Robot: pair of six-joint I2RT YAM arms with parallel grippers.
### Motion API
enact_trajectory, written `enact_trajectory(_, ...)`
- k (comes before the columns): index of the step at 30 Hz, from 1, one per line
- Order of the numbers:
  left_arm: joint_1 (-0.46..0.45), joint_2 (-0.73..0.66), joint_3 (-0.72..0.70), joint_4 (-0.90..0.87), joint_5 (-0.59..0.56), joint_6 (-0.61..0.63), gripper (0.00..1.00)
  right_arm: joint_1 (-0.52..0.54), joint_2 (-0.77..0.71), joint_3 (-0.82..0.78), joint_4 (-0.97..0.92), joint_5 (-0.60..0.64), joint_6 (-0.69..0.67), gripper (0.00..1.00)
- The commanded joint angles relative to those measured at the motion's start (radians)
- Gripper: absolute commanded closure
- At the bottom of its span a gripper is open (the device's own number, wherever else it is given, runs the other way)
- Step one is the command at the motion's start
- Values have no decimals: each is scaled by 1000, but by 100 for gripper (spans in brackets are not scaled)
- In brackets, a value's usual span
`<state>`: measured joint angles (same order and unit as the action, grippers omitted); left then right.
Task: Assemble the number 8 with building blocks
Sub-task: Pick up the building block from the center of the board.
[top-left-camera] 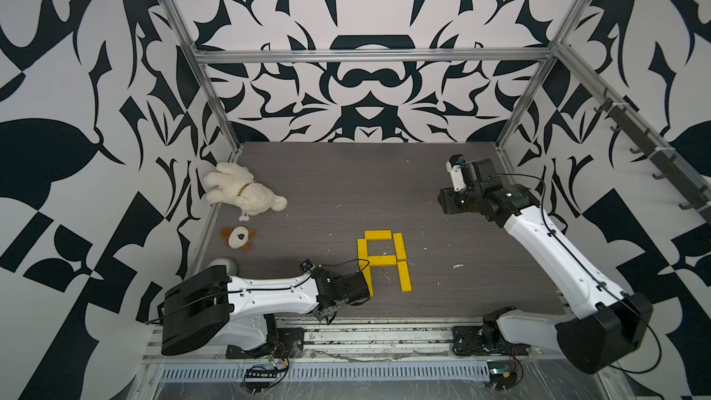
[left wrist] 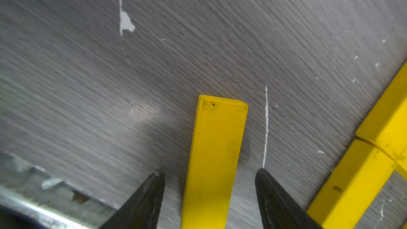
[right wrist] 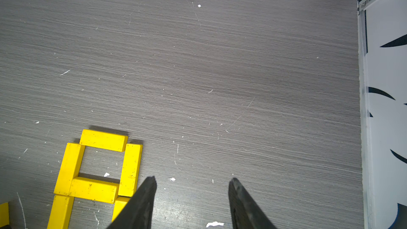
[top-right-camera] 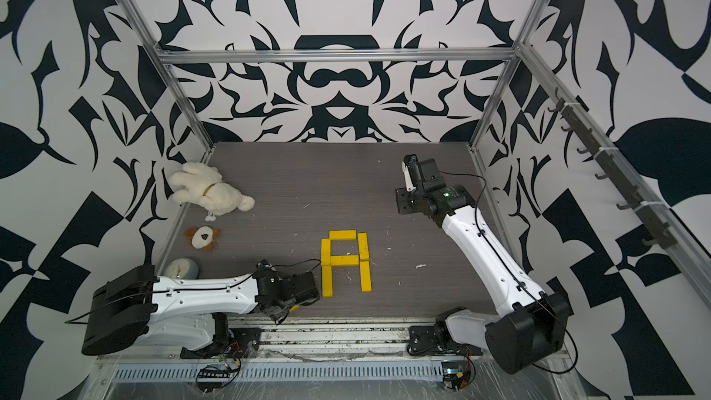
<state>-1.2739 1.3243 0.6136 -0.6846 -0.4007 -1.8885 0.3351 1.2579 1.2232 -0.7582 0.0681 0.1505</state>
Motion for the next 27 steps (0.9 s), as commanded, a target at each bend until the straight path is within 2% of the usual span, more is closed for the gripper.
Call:
enact_trajectory(1,-3,3,-22,3,7,0,30,-3,-18,7,3,16,-2,45)
enact_trajectory(8,-3,16,-19,11,-7,3,31,-3,-19,-12,5,6,7,45)
enact_trajectory(10,-2,13,-13,2,-12,11,37,-3,-21,-17,8,7,8,45)
enact_trajectory(13,-2,9,-3,-29,-17,28,55,-3,-26,-19,7,12,8,45)
enact_trajectory(20,1,12,-1,-59,7,92,64,-2,-35,-23,9,18,4,45)
enact_trajectory(23,3,-7,80,-178,-21,187,68,-2,-44,-25,8,21,4,45)
enact_trajectory(27,3,-8,299,-427,-119,351,72,-2,-51,-27,11,18,6,45)
